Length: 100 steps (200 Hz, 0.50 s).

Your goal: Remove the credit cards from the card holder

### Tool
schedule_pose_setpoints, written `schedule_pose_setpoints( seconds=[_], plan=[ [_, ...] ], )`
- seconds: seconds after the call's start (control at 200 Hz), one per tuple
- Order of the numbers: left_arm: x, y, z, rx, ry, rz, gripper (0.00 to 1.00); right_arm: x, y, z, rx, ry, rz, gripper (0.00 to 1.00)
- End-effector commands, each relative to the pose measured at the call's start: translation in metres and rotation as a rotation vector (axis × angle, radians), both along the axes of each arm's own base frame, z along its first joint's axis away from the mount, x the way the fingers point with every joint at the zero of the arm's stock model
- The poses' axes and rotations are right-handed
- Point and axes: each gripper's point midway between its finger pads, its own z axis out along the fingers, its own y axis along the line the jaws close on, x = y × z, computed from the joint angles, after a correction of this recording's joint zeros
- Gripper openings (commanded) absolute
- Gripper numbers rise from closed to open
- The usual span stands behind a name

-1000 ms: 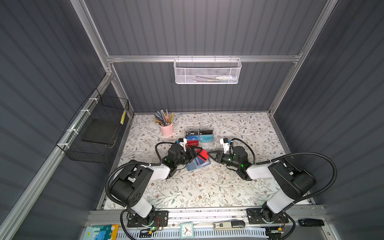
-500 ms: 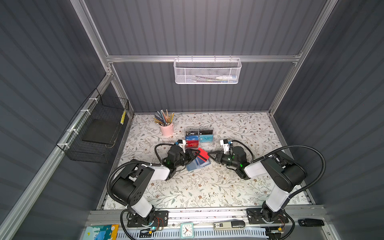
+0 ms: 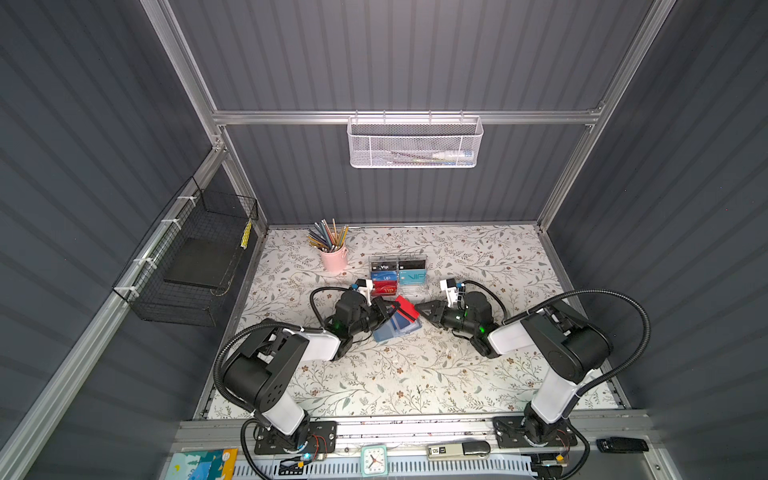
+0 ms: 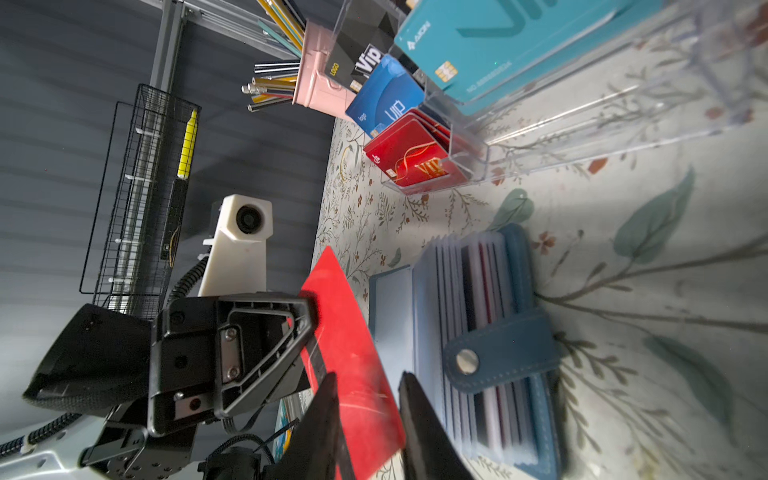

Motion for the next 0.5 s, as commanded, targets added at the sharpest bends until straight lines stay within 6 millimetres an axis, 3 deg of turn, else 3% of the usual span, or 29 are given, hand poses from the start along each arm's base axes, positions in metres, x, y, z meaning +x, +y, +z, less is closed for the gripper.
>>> schedule_pose_setpoints(
  seconds=[0.0, 0.115, 0.235, 0.36, 0.495],
  plan=[
    [0.004, 0.009, 0.009, 0.039, 0.012, 0.07, 0.0, 0.0, -0.006, 0.02, -0.041, -0.077, -0.004, 0.42],
    [0.011, 0.026, 0.02, 0.116, 0.039, 0.17, 0.0, -0.005, -0.018, 0.029, -0.129, -0.115, -0.031, 0.52],
    [0.014, 0.062, 0.017, 0.303, 0.216, 0.36, 0.0, -0.011, -0.034, 0.044, -0.226, -0.161, -0.061, 0.7],
    [0.01, 0.088, 0.023, 0.404, 0.371, 0.511, 0.0, -0.018, -0.044, 0.059, -0.318, -0.206, -0.054, 0.98],
    [0.006, 0.102, 0.034, 0.377, 0.492, 0.657, 0.0, -0.025, -0.048, 0.069, -0.394, -0.232, -0.026, 0.99]
  ],
)
